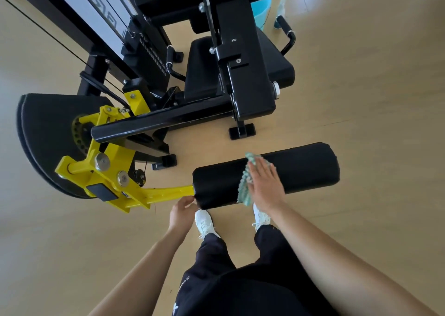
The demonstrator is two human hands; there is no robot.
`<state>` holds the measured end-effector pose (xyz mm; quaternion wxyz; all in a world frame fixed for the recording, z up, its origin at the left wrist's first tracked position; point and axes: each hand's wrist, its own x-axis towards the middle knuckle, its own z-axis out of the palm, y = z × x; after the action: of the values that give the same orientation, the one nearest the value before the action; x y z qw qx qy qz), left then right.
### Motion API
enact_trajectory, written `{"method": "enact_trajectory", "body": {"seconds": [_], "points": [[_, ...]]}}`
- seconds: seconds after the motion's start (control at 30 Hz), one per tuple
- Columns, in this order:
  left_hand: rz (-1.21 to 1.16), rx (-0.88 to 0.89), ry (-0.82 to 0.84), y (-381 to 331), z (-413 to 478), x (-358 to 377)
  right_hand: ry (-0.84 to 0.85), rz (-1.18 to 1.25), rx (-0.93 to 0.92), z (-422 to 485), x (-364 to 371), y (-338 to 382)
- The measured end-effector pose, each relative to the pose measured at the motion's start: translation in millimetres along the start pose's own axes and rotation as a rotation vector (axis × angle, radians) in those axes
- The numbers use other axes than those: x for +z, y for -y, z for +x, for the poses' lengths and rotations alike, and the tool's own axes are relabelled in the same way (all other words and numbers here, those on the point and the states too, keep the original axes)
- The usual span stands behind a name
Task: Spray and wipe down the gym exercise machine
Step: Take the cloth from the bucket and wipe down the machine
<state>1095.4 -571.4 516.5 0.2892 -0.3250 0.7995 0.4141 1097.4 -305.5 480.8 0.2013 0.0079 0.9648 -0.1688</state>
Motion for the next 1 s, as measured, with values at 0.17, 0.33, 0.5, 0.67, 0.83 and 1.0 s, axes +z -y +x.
{"method": "enact_trajectory", "body": {"seconds": [0.17,0.33,0.5,0.67,0.83,1.0], "points": [[0.043,0.093,-0.069,-33,19,-3,-0.147,0.038,0.361,-5,-16,-72],[0.098,0.128,0.033,-61,24,8,-0.174,0.109,0.577,3,-26,-91],[0.327,0.172,0.028,-54,25,14,-0.187,0.198,0.744,12,-34,-82],[0.363,0.203,0.013,-50,24,10,-0.209,0.199,0.784,17,-38,-96],[0.318,0.196,-0.038,-46,19,10,-0.146,0.082,0.582,20,-29,-73],[0.185,0.152,-0.042,-28,8,7,-0.076,0.0,0.258,23,-12,0]]}}
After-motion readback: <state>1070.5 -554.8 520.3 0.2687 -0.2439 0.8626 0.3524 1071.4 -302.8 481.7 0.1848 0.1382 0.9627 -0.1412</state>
